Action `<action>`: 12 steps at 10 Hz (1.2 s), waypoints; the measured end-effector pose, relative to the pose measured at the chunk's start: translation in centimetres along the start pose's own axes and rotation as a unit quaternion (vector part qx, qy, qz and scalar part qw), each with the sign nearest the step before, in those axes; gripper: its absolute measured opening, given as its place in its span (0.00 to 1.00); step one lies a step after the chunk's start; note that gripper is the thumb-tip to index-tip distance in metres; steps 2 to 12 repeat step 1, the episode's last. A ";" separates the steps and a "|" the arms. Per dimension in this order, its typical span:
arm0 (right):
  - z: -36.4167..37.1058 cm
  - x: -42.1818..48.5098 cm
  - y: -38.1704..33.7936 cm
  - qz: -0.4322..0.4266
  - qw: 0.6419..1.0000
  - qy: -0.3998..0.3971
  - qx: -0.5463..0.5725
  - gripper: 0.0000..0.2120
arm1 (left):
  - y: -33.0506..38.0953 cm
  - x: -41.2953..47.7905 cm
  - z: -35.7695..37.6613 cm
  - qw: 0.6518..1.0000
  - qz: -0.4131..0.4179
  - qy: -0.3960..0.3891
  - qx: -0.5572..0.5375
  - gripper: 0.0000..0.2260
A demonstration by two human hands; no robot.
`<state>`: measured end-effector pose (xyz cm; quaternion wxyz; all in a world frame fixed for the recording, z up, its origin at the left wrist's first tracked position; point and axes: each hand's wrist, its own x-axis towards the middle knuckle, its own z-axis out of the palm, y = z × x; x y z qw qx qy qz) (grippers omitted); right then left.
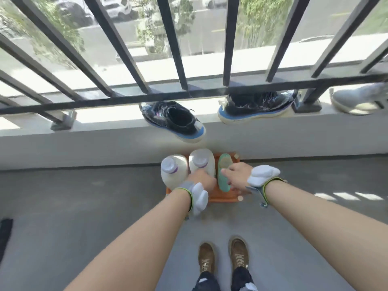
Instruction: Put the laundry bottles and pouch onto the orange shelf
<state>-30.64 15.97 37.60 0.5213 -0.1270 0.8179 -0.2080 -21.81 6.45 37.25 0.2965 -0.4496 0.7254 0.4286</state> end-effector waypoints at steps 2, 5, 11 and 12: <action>-1.7 -4.8 -3.5 -0.049 0.999 0.002 -0.008 0.19 | 1.5 -5.3 -4.5 0.997 0.044 0.042 0.046 0.09; -1.7 -4.8 -3.5 -0.049 0.999 0.002 -0.008 0.19 | 1.5 -5.3 -4.5 0.997 0.044 0.042 0.046 0.09; -1.7 -4.8 -3.5 -0.049 0.999 0.002 -0.008 0.19 | 1.5 -5.3 -4.5 0.997 0.044 0.042 0.046 0.09; -1.7 -4.8 -3.5 -0.049 0.999 0.002 -0.008 0.19 | 1.5 -5.3 -4.5 0.997 0.044 0.042 0.046 0.09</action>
